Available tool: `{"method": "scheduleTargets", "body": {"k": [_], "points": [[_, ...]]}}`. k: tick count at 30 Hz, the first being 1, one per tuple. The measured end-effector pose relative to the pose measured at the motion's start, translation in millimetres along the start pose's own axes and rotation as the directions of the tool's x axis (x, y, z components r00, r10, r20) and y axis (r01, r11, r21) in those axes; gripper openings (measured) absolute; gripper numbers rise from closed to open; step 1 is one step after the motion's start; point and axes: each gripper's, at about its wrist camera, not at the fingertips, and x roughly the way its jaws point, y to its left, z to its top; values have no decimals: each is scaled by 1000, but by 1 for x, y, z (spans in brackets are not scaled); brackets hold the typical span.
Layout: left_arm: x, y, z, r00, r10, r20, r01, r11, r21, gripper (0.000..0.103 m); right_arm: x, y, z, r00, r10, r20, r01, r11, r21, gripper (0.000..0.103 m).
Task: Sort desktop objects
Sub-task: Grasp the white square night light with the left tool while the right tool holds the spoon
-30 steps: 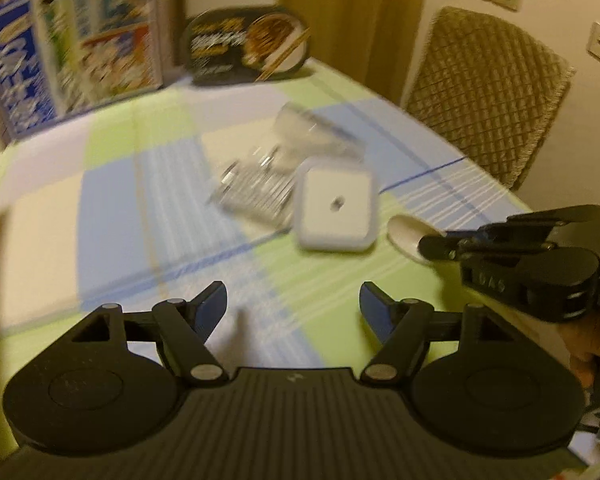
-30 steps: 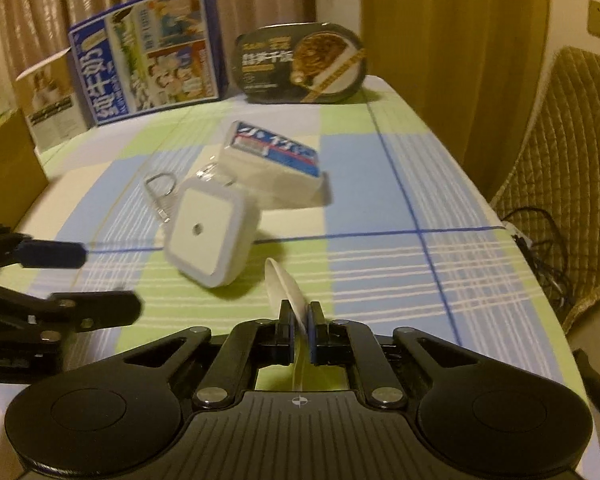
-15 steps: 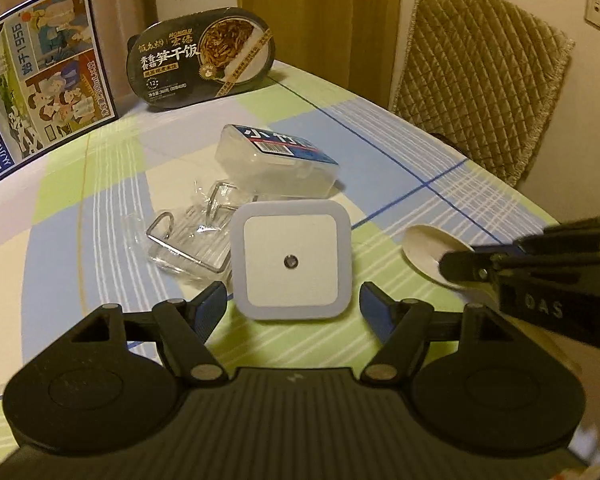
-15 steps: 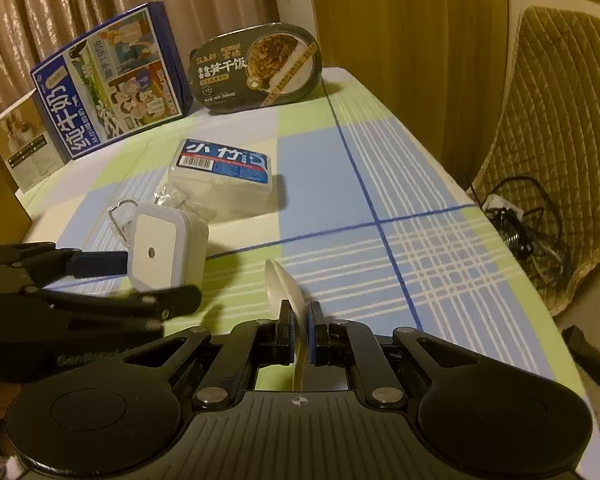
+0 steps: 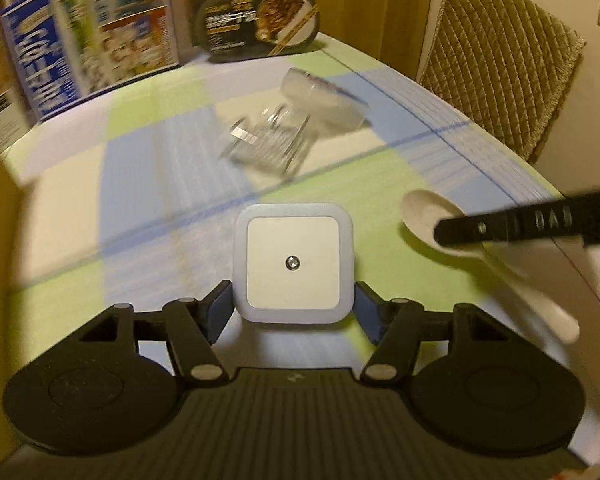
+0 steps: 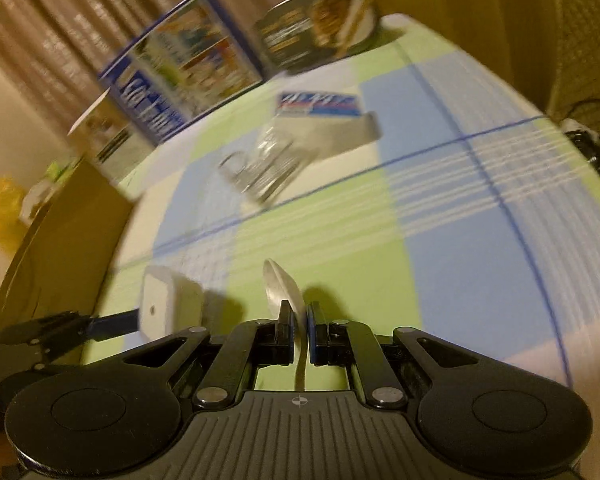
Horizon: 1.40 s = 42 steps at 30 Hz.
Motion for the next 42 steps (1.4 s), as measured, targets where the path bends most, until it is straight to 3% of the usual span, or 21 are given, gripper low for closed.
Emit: {"method": "scheduleTargets", "body": {"k": [2, 3, 4, 5, 6, 13, 25, 28, 29, 33, 42], "points": [[-16, 4, -15, 1000, 6, -13, -6, 1000, -15, 60, 0, 8, -4, 999, -51, 13, 52, 997, -64, 12], [-22, 4, -21, 1000, 9, -11, -10, 1000, -17, 60, -1, 13, -6, 997, -77, 25, 79, 991, -108, 30], [-27, 5, -26, 1000, 14, -4, -14, 1000, -17, 60, -1, 19, -8, 995, -96, 38, 101, 984, -147, 57], [-31, 5, -31, 1000, 20, 7, -20, 1000, -13, 60, -3, 24, -11, 993, -108, 53, 116, 976, -183, 64], [-32, 6, -34, 1000, 25, 18, -25, 1000, -11, 60, -4, 27, -15, 992, -111, 63, 122, 970, -210, 66], [-34, 11, -42, 996, 32, 79, -31, 999, -15, 68, 10, 43, -37, 979, -184, 87, 203, 905, -373, 66], [-26, 5, -40, 993, 44, 107, -40, 998, -39, 70, 21, 44, -39, 977, -193, 89, 213, 909, -359, 66], [-22, 5, -38, 992, 61, 111, -56, 997, -47, 67, 24, 44, -40, 976, -197, 91, 216, 905, -366, 65], [-21, 5, -37, 991, 69, 112, -63, 997, -53, 61, 25, 44, -41, 975, -200, 96, 221, 902, -370, 65], [-22, 7, -36, 991, 86, 106, -79, 995, -69, 61, 27, 48, -41, 969, -214, 126, 247, 889, -386, 64], [-24, 8, -37, 991, 93, 98, -85, 992, -90, 61, 34, 54, -45, 960, -235, 152, 277, 875, -397, 41]]}}
